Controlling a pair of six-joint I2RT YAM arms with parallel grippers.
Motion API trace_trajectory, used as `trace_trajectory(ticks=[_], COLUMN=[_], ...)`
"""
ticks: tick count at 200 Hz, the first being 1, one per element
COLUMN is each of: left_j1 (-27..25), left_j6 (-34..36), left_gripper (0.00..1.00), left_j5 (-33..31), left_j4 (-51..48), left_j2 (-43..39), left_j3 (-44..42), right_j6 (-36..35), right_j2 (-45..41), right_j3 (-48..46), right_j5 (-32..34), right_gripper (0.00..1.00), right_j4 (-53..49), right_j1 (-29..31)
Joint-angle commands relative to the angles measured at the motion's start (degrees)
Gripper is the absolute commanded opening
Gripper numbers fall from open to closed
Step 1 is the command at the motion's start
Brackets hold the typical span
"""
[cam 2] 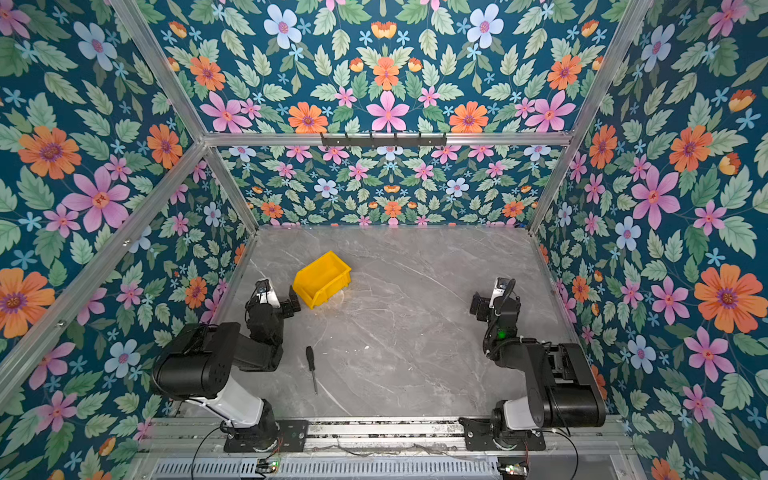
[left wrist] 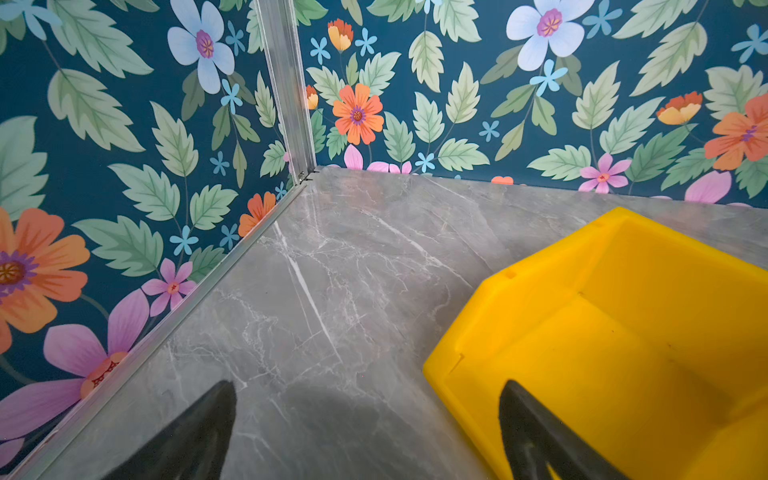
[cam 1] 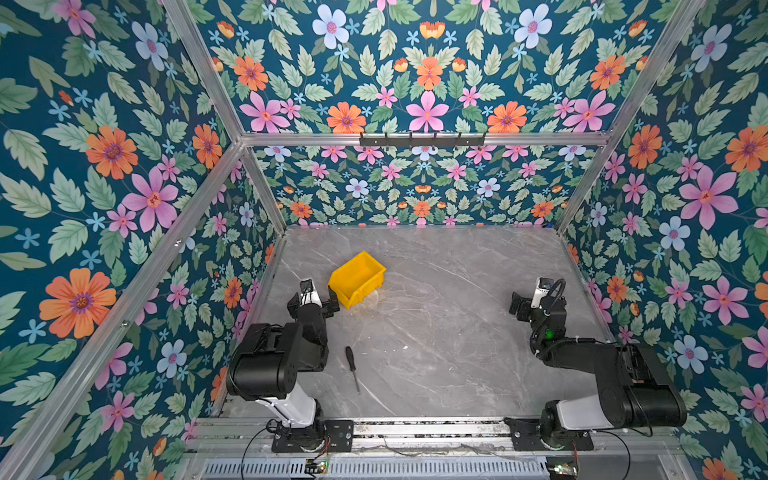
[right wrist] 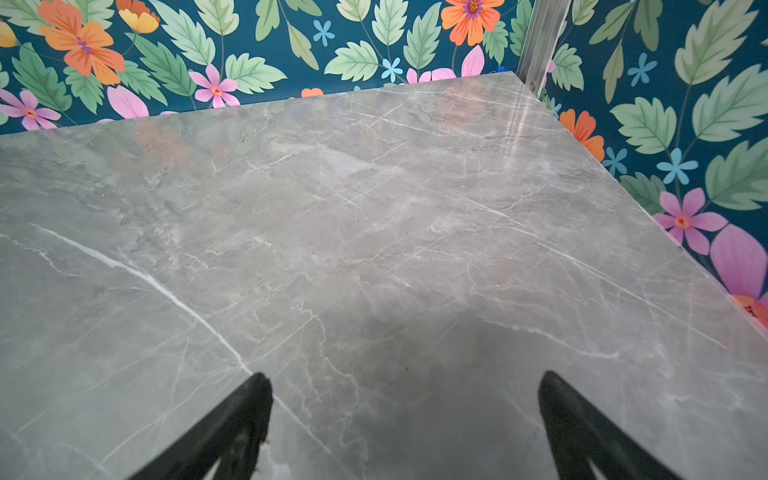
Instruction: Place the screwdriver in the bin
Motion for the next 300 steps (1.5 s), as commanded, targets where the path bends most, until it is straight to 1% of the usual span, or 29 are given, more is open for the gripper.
trace_trajectory(ticks=[1, 125, 144, 159, 171, 183, 204, 219, 228, 239, 252, 263, 273, 300], left_j1=[0.02, 0.00, -0.15, -0.59, -0.98, -1.20, -1.64, -2.53, -3.58, -5.75, -8.82, -11.17, -12.89, -17.01], left_j6=[0.20, 0.29, -0.01, 0.02, 0.20, -0.34, -2.91, -5.32, -5.71, -6.79, -6.74, -7.77, -10.05, -17.22], left_gripper=[1.00, 1.00, 1.00, 1.00, 1.00, 1.00, 1.00, 1.00, 1.00, 1.00, 1.00, 1.00, 1.00, 1.00], left_j5=[-0.26, -0.01, -1.49, -3.00, -3.60, -4.17, -5.51, -7.84, -8.24, -11.01, -14.18, -17.35, -18.89, -18.45], left_j4=[1.49, 1.63, 1.63, -0.17, -3.69, -9.77, -20.05, -26.01, -29.37, -33.59, -41.60, -47.60, -53.53, -67.36], left_j2=[-0.04, -0.07, -0.71, -3.18, -6.13, -9.52, -14.84, -17.58, -19.27, -21.40, -24.37, -26.70, -28.61, -32.15], left_j3=[0.05, -0.09, -0.26, -0.39, 0.06, 1.34, 3.31, 4.51, 5.23, 6.33, 8.38, 10.23, 11.85, 15.61], right_j6=[0.24, 0.11, -0.77, -1.12, -1.96, -2.61, -4.04, -6.05, -7.82, -10.26, -12.21, -12.53, -12.72, -15.06], right_j2=[0.07, -0.01, -1.03, -2.91, -4.78, -6.49, -8.92, -10.30, -11.07, -11.67, -12.44, -13.26, -14.02, -16.15], right_j3=[0.07, -0.02, -0.29, 0.00, 0.69, 1.35, 2.59, 3.52, 4.16, 4.91, 6.06, 6.96, 7.59, 8.60], right_j5=[-0.18, -0.58, -2.29, -3.26, -4.64, -5.73, -6.80, -6.85, -6.83, -6.76, -7.54, -9.25, -11.69, -20.42], right_gripper=[0.99, 0.99, 0.99, 0.99, 0.99, 0.99, 0.99, 0.99, 0.99, 0.99, 0.99, 0.99, 0.99, 0.99], right_j4=[2.67, 3.05, 2.70, 0.52, -2.26, -4.93, -8.30, -10.89, -12.30, -13.45, -14.96, -16.39, -17.16, -19.51], right_j1=[0.06, 0.07, 0.02, 0.03, 0.07, 0.28, 1.16, 3.00, 4.55, 6.69, 8.67, 9.78, 10.54, 12.42])
